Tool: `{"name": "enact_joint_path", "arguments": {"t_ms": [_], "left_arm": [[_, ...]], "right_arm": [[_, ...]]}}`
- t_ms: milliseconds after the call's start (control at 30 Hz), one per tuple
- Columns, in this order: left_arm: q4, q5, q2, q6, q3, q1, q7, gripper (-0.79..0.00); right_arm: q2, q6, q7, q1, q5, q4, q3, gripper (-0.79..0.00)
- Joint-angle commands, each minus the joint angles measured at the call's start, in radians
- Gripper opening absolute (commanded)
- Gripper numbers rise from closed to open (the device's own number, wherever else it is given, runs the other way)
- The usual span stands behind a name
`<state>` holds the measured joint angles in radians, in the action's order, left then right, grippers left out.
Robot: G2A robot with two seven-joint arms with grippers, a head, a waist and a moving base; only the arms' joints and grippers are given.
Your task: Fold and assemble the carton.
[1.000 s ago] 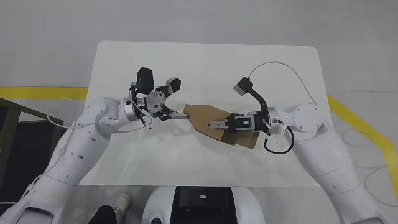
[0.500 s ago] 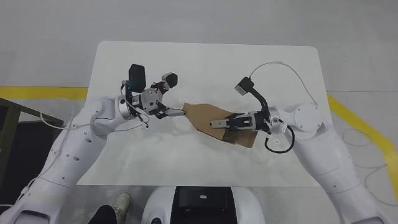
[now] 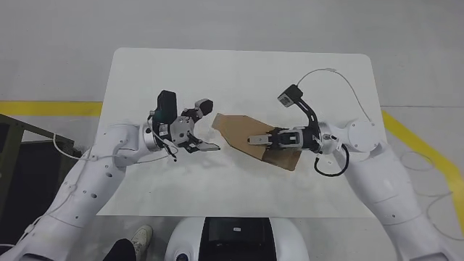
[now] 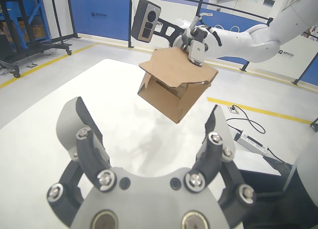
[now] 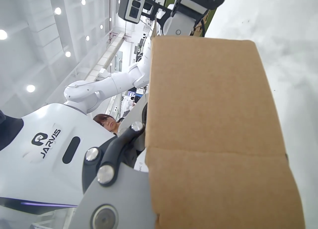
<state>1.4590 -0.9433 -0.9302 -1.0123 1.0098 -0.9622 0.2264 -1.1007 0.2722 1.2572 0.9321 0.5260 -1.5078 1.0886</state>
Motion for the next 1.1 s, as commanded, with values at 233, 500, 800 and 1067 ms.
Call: {"name": "enact_joint_path", "arguments": {"t_ms": [233,500,800,1067], "left_arm": [[-0.011,0.026,-0.011,0.000,-0.067,0.051,-0.028,0.000],[-0.013,0.034,-0.011,0.000,-0.101,0.071,-0.030,0.000],[-0.006,0.039,-0.009,0.000,-0.128,0.083,-0.025,0.000],[0.001,0.034,-0.006,0.000,-0.143,0.082,-0.014,0.000]], "right_arm": [[-0.006,0.014,0.051,-0.018,0.018,0.012,-0.031,-0.785],[-0.010,0.029,0.082,-0.037,0.049,0.049,-0.037,-0.785],[-0.013,0.041,0.090,-0.050,0.045,0.070,-0.046,-0.785],[-0.013,0.044,0.062,-0.051,0.005,0.070,-0.046,-0.785]]}}
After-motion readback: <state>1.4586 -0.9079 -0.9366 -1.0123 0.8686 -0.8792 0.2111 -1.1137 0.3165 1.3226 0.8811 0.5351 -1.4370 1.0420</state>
